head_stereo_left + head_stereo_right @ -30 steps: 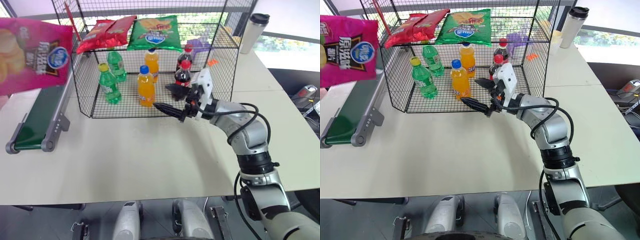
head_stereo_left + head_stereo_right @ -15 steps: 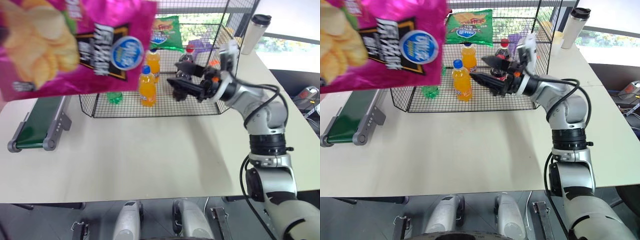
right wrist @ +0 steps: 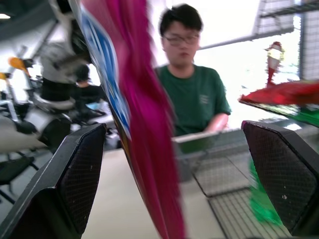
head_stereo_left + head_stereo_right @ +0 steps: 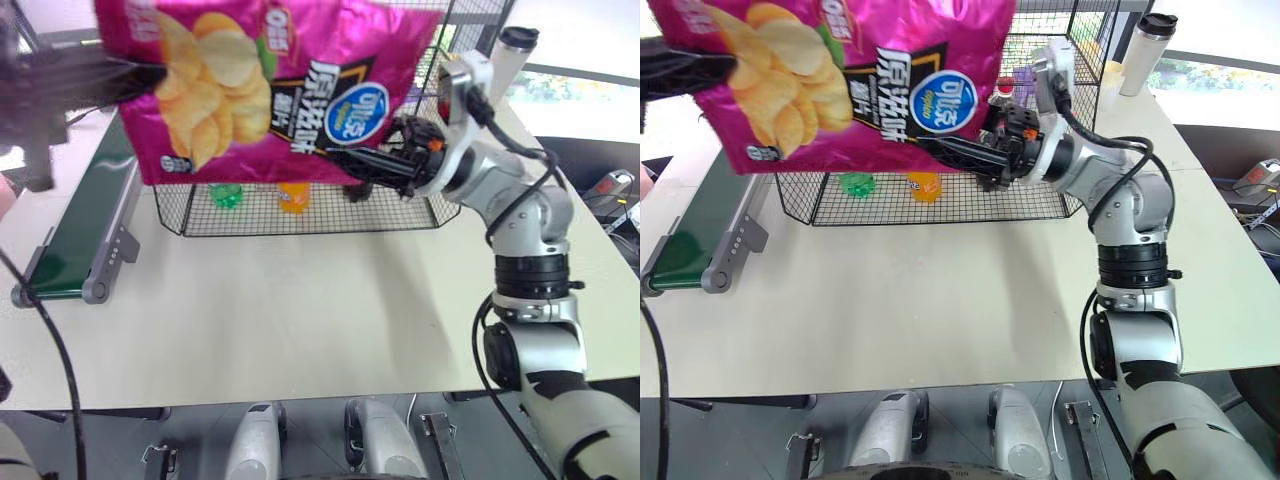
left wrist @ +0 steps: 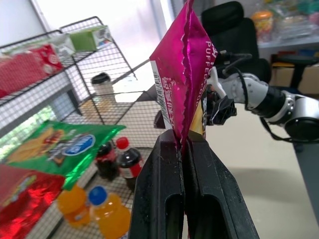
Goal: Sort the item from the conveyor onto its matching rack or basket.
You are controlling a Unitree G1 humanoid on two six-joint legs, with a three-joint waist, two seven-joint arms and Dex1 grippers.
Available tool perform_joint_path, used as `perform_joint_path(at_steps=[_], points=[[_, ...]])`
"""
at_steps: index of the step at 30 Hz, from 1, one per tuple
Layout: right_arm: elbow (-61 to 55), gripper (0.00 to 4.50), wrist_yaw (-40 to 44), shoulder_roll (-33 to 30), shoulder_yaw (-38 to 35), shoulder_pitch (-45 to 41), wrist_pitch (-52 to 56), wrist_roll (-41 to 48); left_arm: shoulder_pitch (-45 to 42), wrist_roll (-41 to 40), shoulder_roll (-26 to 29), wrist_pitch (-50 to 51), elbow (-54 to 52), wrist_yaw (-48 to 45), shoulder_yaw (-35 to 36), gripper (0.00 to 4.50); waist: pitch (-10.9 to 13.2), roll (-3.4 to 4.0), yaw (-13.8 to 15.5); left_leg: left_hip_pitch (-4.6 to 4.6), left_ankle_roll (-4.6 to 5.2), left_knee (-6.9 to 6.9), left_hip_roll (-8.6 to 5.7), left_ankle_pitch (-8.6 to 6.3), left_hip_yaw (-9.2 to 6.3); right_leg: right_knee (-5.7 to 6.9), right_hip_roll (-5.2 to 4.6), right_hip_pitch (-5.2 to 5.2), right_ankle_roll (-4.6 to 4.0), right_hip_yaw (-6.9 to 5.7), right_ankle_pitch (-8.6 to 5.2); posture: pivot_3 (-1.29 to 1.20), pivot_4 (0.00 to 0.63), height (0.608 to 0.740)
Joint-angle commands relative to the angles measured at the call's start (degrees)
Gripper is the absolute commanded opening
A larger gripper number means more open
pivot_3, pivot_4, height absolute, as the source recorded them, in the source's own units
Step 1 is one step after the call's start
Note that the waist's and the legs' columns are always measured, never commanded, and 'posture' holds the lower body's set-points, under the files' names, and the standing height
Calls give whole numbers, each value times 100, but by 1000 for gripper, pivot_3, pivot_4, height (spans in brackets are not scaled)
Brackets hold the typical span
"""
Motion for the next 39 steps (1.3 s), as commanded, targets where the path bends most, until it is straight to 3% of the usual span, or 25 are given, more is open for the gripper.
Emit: perform_joint_path(at_steps=[1,7,10,13,18,21,25,30,33,39], points=[[-324,3178,-51,64,-106,-142,95,294,-1,91,-4,-229,66,-14,3,0,0,-1,5,-1,0,0,0,0,0,-1,0,0,0,0,0,0,150,740],[-629,57,-79,21,-75,21,257,448,273,299,-24,-431,166,-3,-43,0,0,0,6,-2,0,0,0,0,-1,-1,0,0,0,0,0,0,150,740],[-742,57,-141,-37,-55,71,321,439,311,323,-37,-460,236,27,-21,0,0,0,9,-2,0,0,0,0,-2,-1,0,0,0,-1,0,0,150,740],[-858,0,-294,-59,-116,115,349,453,370,360,0,-344,360,96,-31,871,0,0,10,-2,0,0,0,0,-1,-1,0,0,0,0,0,0,150,740],[-1160,0,-653,-139,-185,234,289,410,541,637,-116,-588,561,451,73,3121,0,0,8,-1,0,0,0,0,-1,-1,-1,0,0,0,0,0,150,740],[-1437,0,-984,-375,-367,388,244,307,767,670,-168,-619,597,651,319,3121,0,0,17,-2,0,0,0,0,0,-2,-1,0,0,0,0,0,150,740],[-1847,0,-1598,-1147,-950,685,153,45,1294,405,-298,-334,342,1039,800,3121,0,-1,33,-8,0,0,-3,0,0,-8,-8,-1,2,-2,-1,0,150,740],[-1956,0,-2131,-2014,-1700,977,-229,-390,1758,-146,-1049,132,-793,2185,728,3121,1,-4,58,-7,0,2,-7,0,2,-10,-18,2,6,-1,-3,0,150,740],[-1684,0,-2462,-2212,-1581,986,-977,-1210,1786,-213,-1669,198,-1317,2999,382,3121,0,-5,37,-1,0,4,-7,0,4,-8,-15,5,6,3,-3,0,150,740],[-961,0,-2930,-2066,-674,654,-2680,-2866,1895,3,-2224,117,-1843,3632,-292,3121,-1,-6,-15,21,0,0,-7,0,17,-3,-8,14,6,22,-3,0,150,740]])
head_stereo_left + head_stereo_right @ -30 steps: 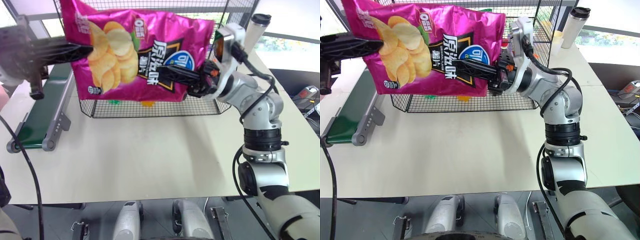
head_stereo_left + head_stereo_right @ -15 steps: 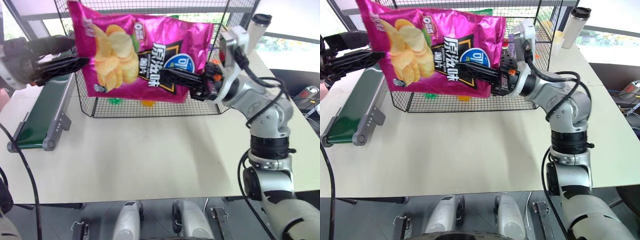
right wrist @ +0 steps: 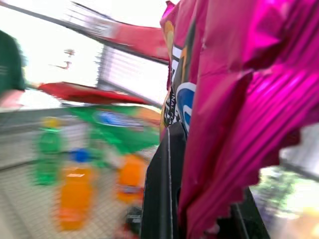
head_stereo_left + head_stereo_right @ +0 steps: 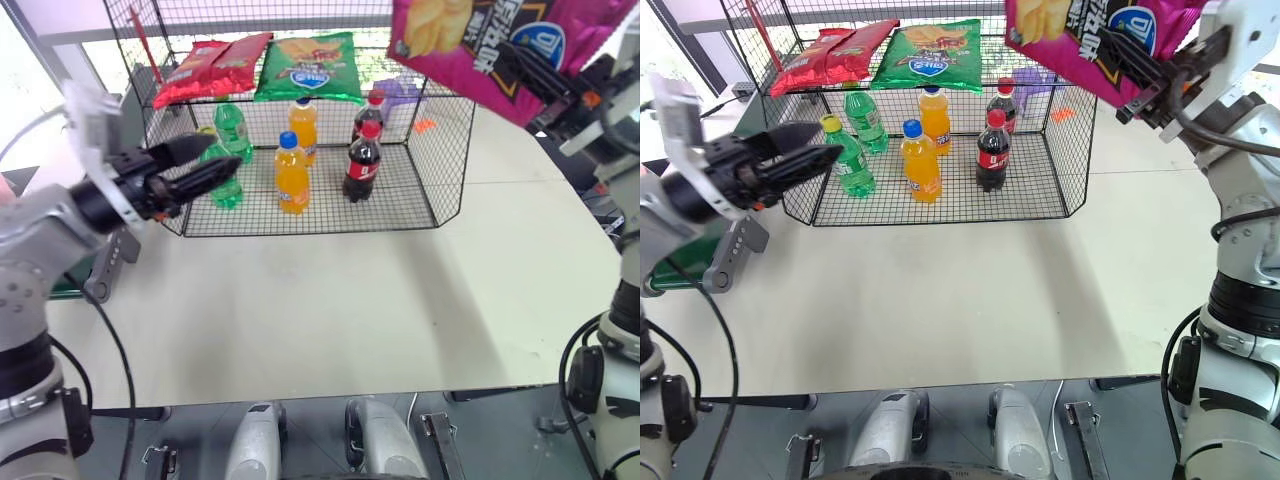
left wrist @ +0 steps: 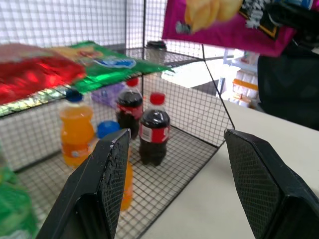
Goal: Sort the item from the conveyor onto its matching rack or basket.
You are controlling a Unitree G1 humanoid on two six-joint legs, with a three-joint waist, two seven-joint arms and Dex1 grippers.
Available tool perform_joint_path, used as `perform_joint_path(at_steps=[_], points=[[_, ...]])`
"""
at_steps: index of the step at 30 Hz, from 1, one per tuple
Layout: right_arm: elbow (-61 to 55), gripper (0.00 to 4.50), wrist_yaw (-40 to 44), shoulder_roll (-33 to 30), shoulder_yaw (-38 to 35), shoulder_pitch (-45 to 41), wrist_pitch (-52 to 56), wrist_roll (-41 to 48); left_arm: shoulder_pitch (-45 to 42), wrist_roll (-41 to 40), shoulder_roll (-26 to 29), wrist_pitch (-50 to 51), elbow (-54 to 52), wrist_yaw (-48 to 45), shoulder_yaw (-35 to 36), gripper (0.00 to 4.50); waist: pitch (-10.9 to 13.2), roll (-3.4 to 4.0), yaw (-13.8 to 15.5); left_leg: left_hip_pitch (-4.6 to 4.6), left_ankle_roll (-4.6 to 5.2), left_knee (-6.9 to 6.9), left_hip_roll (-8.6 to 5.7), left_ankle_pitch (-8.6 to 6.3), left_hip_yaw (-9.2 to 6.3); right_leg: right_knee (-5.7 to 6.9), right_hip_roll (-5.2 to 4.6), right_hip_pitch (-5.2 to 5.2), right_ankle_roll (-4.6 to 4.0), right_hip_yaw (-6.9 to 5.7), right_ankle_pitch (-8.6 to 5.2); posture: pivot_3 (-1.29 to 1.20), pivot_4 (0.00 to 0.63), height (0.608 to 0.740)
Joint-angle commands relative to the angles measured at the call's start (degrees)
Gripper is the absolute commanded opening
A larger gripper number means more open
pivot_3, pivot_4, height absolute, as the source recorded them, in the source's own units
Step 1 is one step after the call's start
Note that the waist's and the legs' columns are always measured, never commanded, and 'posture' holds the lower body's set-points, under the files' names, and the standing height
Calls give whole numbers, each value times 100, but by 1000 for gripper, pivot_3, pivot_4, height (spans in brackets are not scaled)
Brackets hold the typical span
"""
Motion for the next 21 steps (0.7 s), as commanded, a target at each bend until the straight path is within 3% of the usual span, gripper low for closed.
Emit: perform_joint_path(at_steps=[1,8,11,21], points=[[443,0,-426,74,559,-425,-1230,-1136,76,70,-93,-121,-347,229,-198,3121,0,0,-11,0,0,-2,0,0,1,0,1,-1,0,1,0,0,150,740],[2492,0,-1613,-67,2157,-1241,-3504,-3992,239,50,-191,-258,-452,437,-167,3121,1,-1,22,-2,0,1,-1,0,6,-5,2,-3,-1,6,-1,0,150,740],[3179,0,-2263,-131,2667,-1625,-3887,-5046,380,47,-163,-314,-516,497,-112,3121,2,-1,19,-4,0,1,-2,0,7,-7,0,-4,-1,9,-1,0,150,740],[3921,0,-3100,-120,3034,-2091,-4203,-6165,623,67,-173,-475,-567,589,-119,3121,2,-2,22,-5,0,-3,-3,0,7,-8,-1,-6,0,12,0,0,150,740]])
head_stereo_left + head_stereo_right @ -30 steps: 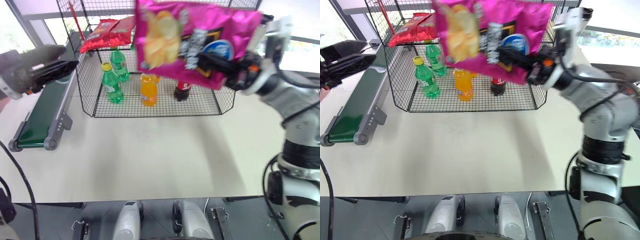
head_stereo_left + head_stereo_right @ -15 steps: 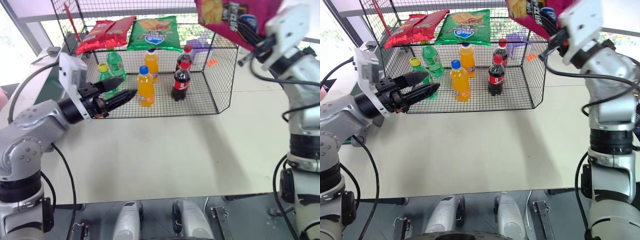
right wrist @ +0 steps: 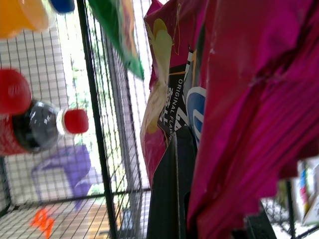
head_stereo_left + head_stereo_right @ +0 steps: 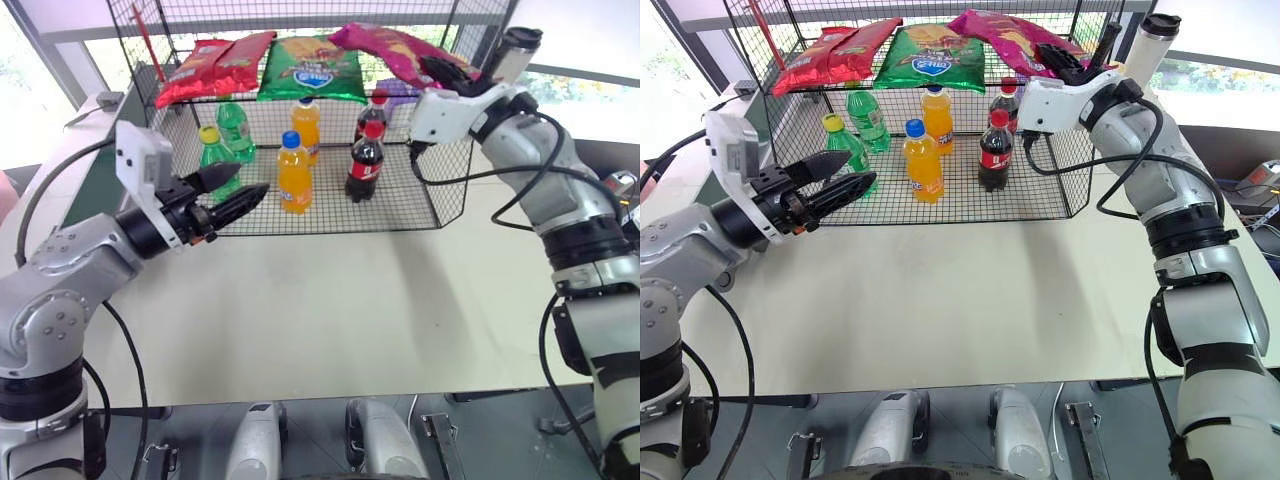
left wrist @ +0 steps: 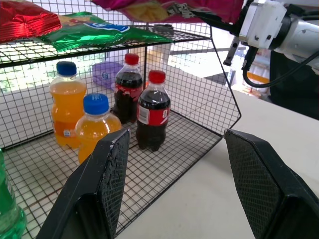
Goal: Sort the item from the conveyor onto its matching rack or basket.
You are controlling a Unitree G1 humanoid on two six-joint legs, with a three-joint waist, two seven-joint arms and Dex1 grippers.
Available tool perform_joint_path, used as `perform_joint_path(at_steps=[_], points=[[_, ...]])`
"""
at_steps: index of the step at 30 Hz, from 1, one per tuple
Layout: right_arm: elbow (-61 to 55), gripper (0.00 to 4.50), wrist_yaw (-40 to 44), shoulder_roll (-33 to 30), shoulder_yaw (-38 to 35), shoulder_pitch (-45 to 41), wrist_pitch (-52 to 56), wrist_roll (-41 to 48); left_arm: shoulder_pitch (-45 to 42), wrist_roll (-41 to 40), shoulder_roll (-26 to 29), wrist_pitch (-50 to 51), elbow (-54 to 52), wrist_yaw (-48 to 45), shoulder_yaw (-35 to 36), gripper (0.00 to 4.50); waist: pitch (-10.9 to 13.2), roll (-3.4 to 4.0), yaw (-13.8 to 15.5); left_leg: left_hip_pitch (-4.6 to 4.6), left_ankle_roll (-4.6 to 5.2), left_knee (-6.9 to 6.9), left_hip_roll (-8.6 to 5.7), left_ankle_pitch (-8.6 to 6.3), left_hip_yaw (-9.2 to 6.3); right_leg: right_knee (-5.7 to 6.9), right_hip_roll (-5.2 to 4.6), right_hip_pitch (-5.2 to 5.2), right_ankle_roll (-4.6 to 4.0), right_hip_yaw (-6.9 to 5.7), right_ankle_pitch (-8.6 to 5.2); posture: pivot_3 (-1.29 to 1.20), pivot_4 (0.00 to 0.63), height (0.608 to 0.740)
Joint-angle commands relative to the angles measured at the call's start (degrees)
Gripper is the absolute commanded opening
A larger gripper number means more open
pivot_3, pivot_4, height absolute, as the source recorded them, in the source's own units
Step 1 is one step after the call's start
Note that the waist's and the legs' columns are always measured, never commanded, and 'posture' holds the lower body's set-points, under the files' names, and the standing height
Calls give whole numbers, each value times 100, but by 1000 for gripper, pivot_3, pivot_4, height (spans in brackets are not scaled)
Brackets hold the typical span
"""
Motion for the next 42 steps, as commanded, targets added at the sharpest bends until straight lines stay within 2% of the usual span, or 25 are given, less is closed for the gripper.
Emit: perform_joint_path(at_steps=[1,7,15,20,23,27,30,36,42], points=[[239,0,-493,-139,25,-433,234,-561,-51,50,19,-210,-96,-1,85,3121,0,0,-2,0,0,2,0,0,0,1,0,0,0,0,0,0,150,740],[775,0,-756,56,137,-807,578,-832,-81,192,-48,-331,-10,-8,-95,3121,0,0,-7,0,0,0,0,0,0,1,0,0,-2,0,0,0,150,740],[1516,0,-100,945,-92,-1149,959,22,-22,378,-154,-401,-81,64,-237,3121,0,1,-33,5,0,-3,2,1,0,5,3,0,-1,1,1,0,150,740],[1859,0,-16,1149,-62,-1401,1094,190,63,437,-202,-435,-147,140,-253,3121,0,1,5,0,0,-1,0,1,1,2,0,0,0,1,1,0,150,740],[1955,953,137,1172,-80,-1467,1148,325,114,468,-211,-454,-181,163,-262,3175,0,1,-10,1,0,0,0,1,1,2,0,1,-1,1,1,0,150,740],[1903,2834,169,1086,-9,-1475,1187,280,138,511,-231,-464,-191,189,-277,3175,0,0,-15,3,0,-1,0,1,0,4,1,1,-1,1,1,0,150,740],[1694,4262,554,1062,-150,-1435,1229,557,136,528,-242,-458,-186,201,-285,3175,-1,0,-20,5,0,-2,1,1,0,4,1,1,-1,1,1,0,150,740],[691,4262,2747,1090,-939,-1054,2125,2298,136,574,-215,-468,-113,159,-279,3175,0,1,-11,5,1,-3,2,0,0,4,3,3,0,0,1,0,150,740],[574,4262,3665,865,-1107,-1065,2601,2804,86,673,-208,-514,-9,87,-299,3175,0,2,2,6,1,-1,2,0,0,4,2,4,0,-1,1,0,150,740]])
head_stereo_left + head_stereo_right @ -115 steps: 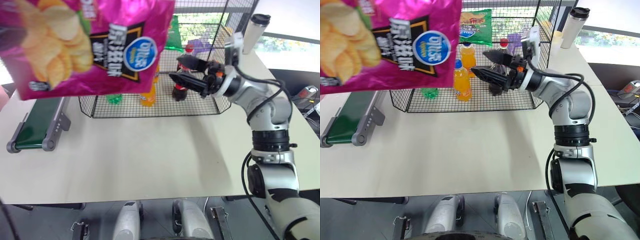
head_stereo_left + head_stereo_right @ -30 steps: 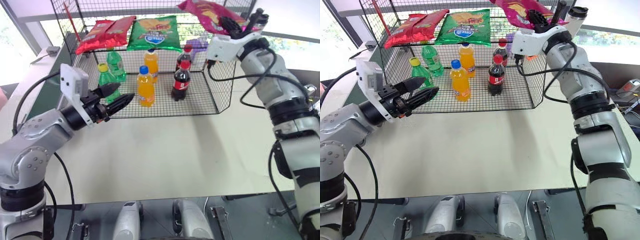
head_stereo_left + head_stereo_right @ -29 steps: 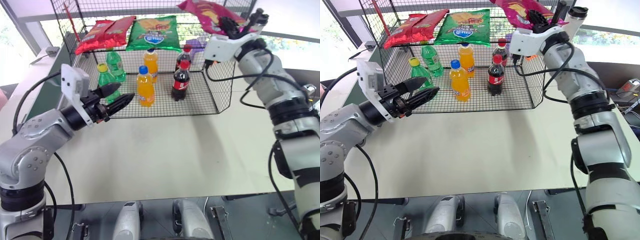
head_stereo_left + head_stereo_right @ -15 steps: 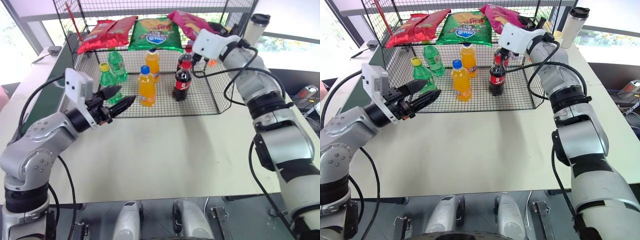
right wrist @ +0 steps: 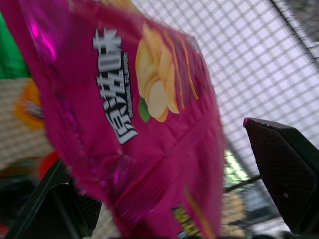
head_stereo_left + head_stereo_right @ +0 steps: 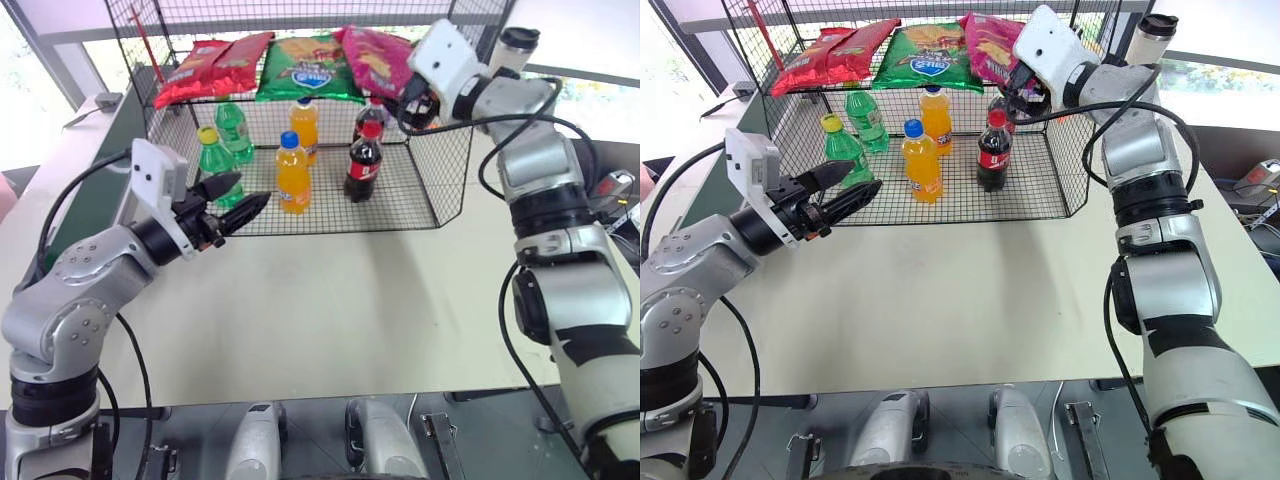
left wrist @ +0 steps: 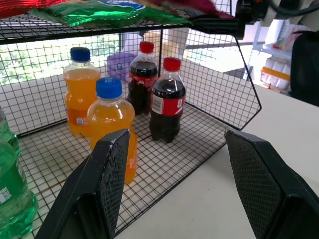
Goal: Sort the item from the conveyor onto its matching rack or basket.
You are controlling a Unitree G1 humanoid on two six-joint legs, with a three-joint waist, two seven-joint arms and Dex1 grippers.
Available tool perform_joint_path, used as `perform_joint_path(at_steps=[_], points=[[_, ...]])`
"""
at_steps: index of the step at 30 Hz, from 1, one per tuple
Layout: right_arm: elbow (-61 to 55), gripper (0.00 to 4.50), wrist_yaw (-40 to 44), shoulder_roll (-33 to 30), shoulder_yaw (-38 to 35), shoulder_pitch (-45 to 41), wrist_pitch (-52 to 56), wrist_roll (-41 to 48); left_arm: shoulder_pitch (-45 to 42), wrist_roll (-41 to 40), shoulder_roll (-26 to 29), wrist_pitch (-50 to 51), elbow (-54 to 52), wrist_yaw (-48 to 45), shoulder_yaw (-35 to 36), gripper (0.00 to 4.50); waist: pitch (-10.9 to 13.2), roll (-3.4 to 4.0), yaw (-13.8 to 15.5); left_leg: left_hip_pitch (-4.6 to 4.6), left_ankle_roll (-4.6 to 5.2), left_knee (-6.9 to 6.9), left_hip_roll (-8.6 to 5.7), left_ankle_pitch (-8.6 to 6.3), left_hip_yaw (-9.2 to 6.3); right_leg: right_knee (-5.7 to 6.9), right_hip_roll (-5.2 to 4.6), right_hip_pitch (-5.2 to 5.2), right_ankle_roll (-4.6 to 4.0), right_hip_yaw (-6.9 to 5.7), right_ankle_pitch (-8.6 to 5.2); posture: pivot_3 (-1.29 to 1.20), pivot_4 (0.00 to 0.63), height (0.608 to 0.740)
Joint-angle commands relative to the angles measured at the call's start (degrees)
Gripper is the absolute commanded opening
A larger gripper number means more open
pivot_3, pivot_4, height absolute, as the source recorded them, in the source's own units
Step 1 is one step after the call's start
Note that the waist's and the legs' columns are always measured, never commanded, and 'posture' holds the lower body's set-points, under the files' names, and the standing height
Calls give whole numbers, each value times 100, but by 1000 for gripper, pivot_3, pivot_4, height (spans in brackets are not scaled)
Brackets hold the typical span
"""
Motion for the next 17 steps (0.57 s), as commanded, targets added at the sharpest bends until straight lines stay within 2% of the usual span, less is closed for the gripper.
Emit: perform_joint_path(at_steps=[1,8,12,15,17], points=[[-199,4262,416,-236,-153,-107,128,255,-75,75,29,-165,-63,-44,62,3175,0,0,10,-1,0,0,-1,0,0,-1,0,0,0,0,0,0,150,740],[-854,4262,982,-445,-324,264,478,709,43,110,22,-153,-143,-28,166,3175,0,0,5,-1,0,-2,0,0,-1,-2,0,0,0,-1,-1,0,150,740],[-2282,4262,1170,-567,-1052,921,1154,1704,94,-106,-144,-173,-132,173,483,3175,1,0,20,-3,0,-1,0,0,-1,-3,-1,-1,1,-2,-1,0,150,740],[-3756,4262,1010,-523,-1952,1775,2411,2943,398,-94,8,-12,-206,122,569,3175,1,0,31,-3,0,1,1,0,-3,-1,-1,0,1,-3,0,0,150,740],[-4370,4262,822,-521,-2244,2135,2971,3394,571,-129,101,42,-231,46,610,3175,0,-1,32,-1,0,-2,1,-1,-6,-3,-2,4,1,-7,-1,0,150,740]])
